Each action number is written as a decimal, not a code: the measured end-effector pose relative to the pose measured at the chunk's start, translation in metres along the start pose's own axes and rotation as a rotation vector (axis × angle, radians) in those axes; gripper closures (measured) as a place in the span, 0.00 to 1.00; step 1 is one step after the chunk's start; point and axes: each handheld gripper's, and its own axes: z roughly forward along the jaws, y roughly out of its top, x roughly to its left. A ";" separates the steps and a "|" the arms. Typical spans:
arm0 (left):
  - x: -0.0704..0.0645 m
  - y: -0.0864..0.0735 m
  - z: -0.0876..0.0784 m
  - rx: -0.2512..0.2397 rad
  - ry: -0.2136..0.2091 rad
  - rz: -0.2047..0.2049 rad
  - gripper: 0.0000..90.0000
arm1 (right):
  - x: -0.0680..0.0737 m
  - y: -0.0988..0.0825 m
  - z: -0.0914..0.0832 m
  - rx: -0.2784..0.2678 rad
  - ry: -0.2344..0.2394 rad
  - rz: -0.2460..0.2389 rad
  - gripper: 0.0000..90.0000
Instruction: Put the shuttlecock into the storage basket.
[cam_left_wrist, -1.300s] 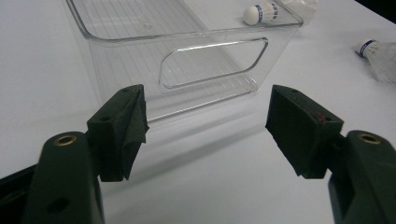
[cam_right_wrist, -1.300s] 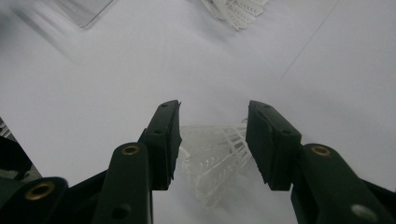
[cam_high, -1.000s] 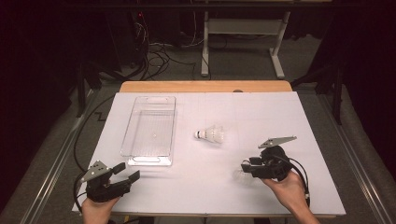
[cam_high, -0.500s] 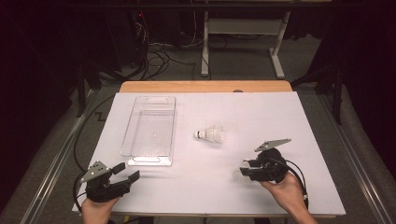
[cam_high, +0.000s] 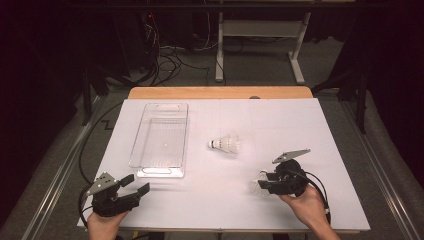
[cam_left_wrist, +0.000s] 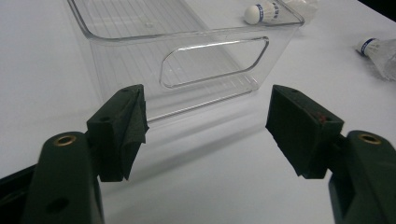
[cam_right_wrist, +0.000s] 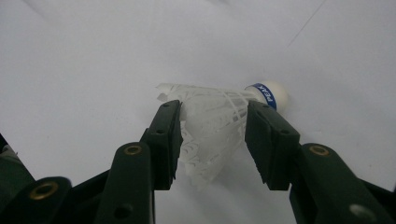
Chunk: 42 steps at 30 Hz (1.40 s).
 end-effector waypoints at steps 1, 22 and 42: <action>0.000 0.000 0.000 0.000 0.000 0.000 0.33 | 0.000 0.000 0.000 -0.004 -0.001 0.003 0.64; 0.000 0.000 0.000 0.001 -0.002 0.001 0.33 | -0.005 0.005 -0.009 -0.037 -0.039 -0.017 0.92; 0.000 0.000 0.001 0.007 -0.004 0.003 0.33 | -0.017 0.019 -0.015 -0.034 -0.076 -0.008 1.00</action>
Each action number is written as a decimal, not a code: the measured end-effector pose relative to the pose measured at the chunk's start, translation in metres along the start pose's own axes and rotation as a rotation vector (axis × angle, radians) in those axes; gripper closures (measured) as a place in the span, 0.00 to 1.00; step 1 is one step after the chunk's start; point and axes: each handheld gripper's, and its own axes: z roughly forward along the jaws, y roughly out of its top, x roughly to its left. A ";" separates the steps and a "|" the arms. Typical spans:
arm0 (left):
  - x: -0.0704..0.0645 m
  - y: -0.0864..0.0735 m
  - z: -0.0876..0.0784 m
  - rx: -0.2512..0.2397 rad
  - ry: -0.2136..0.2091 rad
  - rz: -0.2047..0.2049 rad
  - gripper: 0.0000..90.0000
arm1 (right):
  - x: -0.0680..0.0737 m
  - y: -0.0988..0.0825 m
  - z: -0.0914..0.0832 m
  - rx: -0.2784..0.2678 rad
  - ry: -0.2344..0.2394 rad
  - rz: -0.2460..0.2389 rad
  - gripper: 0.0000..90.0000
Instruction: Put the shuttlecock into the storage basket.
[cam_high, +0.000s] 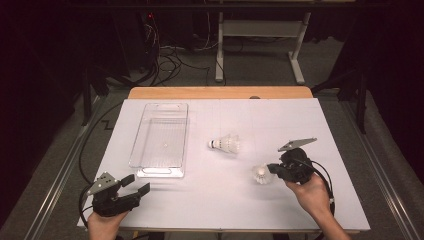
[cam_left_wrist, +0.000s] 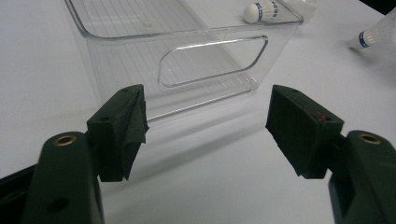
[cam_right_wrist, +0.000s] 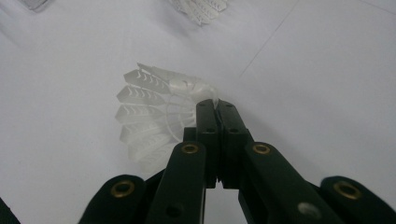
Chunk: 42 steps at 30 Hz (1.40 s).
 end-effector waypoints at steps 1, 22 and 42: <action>0.000 0.000 0.000 0.000 0.000 0.000 0.33 | 0.000 0.002 0.000 0.000 0.002 0.004 1.00; 0.000 0.000 0.000 -0.006 -0.005 0.001 0.33 | -0.013 0.034 0.018 -0.003 0.008 0.041 1.00; -0.001 0.000 0.000 -0.003 -0.008 0.006 0.33 | -0.023 0.047 0.034 0.006 0.020 0.075 1.00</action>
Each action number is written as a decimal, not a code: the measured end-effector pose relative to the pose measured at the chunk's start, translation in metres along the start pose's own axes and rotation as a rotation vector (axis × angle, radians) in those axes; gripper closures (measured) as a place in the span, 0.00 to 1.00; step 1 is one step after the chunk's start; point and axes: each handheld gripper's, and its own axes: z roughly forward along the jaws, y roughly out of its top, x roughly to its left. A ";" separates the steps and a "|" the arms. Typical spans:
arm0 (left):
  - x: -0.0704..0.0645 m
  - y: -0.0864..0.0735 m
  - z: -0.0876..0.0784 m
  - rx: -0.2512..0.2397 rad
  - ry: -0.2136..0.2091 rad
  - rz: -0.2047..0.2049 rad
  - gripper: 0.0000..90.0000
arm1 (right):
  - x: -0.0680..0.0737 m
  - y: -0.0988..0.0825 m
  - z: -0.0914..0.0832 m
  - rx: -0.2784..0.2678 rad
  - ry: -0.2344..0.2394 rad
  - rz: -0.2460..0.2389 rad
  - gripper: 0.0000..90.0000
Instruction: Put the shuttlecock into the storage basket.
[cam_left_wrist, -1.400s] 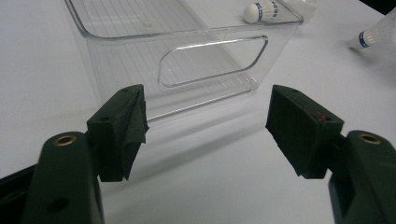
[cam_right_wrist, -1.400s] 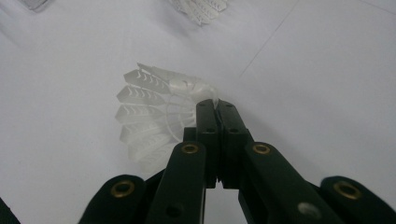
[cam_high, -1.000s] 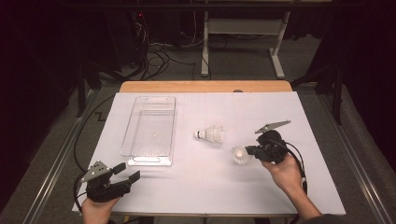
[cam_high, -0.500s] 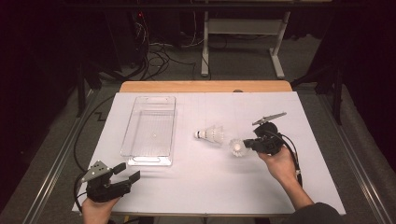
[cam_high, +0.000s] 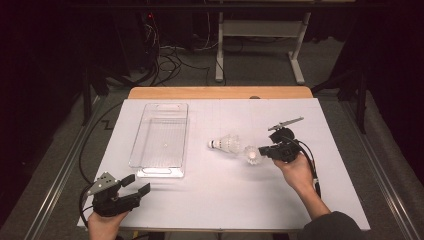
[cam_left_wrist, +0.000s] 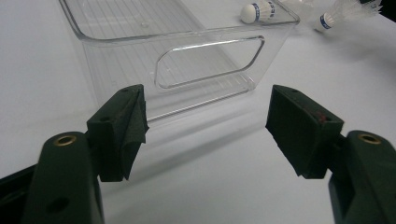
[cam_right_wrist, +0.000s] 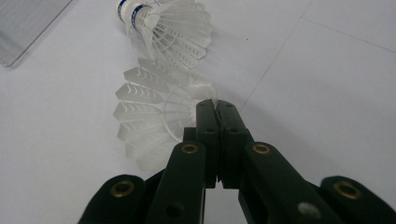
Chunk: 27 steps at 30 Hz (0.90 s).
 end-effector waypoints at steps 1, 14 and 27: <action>0.000 0.000 0.000 0.003 0.000 0.000 0.33 | 0.000 0.000 0.000 0.001 -0.001 0.005 1.00; 0.000 0.000 0.000 0.000 0.001 0.001 0.33 | -0.004 0.000 0.003 -0.009 -0.017 0.013 0.98; 0.000 0.000 0.000 -0.001 0.001 -0.001 0.33 | -0.010 -0.002 0.004 -0.014 -0.050 0.025 0.93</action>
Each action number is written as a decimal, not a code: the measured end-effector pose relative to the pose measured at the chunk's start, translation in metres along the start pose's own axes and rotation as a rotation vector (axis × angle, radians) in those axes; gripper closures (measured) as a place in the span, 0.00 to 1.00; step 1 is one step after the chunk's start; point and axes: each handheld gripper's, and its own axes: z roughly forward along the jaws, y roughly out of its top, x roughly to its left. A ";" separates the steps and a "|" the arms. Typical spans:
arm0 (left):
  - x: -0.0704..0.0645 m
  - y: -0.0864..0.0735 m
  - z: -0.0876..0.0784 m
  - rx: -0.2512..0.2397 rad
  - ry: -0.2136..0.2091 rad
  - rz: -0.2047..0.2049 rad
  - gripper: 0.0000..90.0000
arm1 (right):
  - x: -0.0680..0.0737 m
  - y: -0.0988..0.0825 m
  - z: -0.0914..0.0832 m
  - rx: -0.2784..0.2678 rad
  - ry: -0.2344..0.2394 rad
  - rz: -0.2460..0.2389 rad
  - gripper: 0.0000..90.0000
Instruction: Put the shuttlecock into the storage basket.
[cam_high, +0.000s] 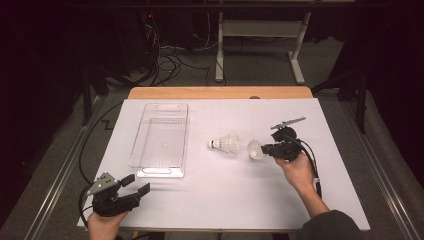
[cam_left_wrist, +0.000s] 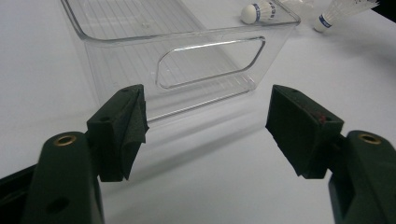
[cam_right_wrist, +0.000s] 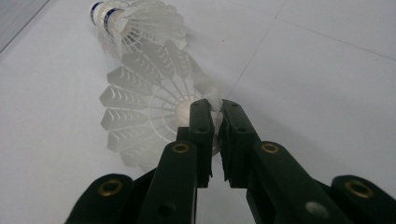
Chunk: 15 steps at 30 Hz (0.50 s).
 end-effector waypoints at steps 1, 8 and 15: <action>0.000 0.000 0.000 0.000 0.000 0.000 0.33 | 0.000 0.000 0.000 0.000 -0.003 0.002 0.93; 0.000 0.000 0.000 0.000 -0.001 -0.001 0.33 | -0.004 -0.002 0.001 0.006 -0.034 0.008 0.90; 0.000 0.000 0.001 0.002 -0.002 -0.002 0.33 | -0.008 -0.004 0.000 0.013 -0.059 0.020 0.89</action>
